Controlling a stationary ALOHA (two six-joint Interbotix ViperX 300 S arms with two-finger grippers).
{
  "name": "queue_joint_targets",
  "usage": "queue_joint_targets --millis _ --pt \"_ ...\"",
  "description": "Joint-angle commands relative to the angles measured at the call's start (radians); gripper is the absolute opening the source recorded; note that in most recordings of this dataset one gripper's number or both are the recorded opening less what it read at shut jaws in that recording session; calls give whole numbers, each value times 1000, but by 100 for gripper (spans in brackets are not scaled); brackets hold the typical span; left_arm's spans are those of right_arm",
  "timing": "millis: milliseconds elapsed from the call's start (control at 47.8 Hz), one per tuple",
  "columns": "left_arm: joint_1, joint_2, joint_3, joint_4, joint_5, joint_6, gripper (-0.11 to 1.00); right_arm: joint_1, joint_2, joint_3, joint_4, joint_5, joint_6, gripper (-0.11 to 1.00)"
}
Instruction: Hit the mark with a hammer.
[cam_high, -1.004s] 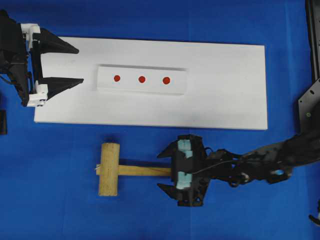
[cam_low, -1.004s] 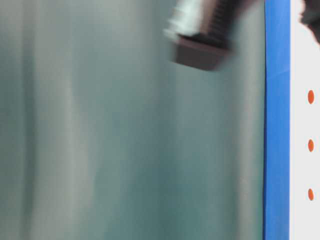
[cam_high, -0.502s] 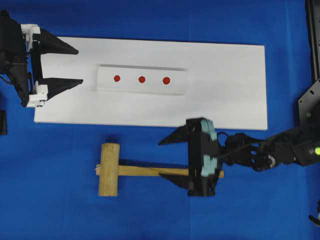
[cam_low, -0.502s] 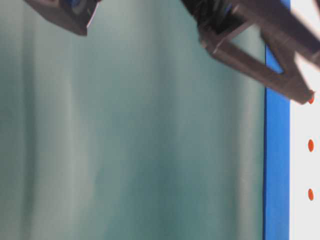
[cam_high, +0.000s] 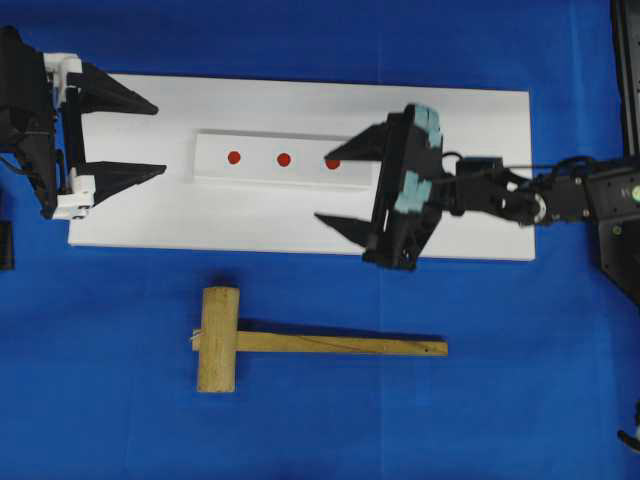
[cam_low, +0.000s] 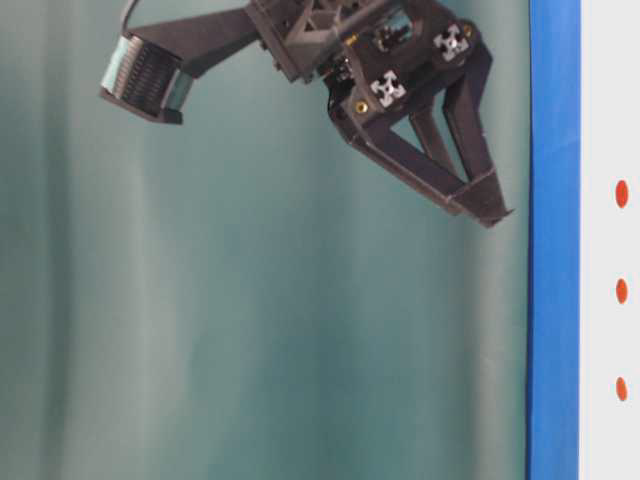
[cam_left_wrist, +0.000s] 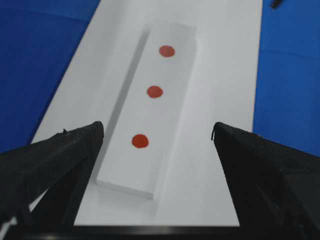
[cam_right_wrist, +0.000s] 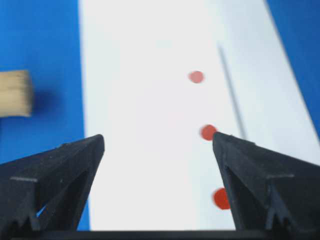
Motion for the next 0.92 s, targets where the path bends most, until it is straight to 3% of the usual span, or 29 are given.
queue_joint_targets --millis 0,272,585,899 --pt "-2 -5 -8 -2 -5 0 89 -14 -31 -9 -5 14 -9 84" --pt "-51 -71 9 -2 -5 2 89 -15 -224 69 -5 34 -75 84" --pt "-97 -285 72 -2 21 17 89 -15 -554 256 -5 43 -94 84" --pt "-98 -500 140 -2 144 20 89 -15 -838 466 -3 48 -98 84"
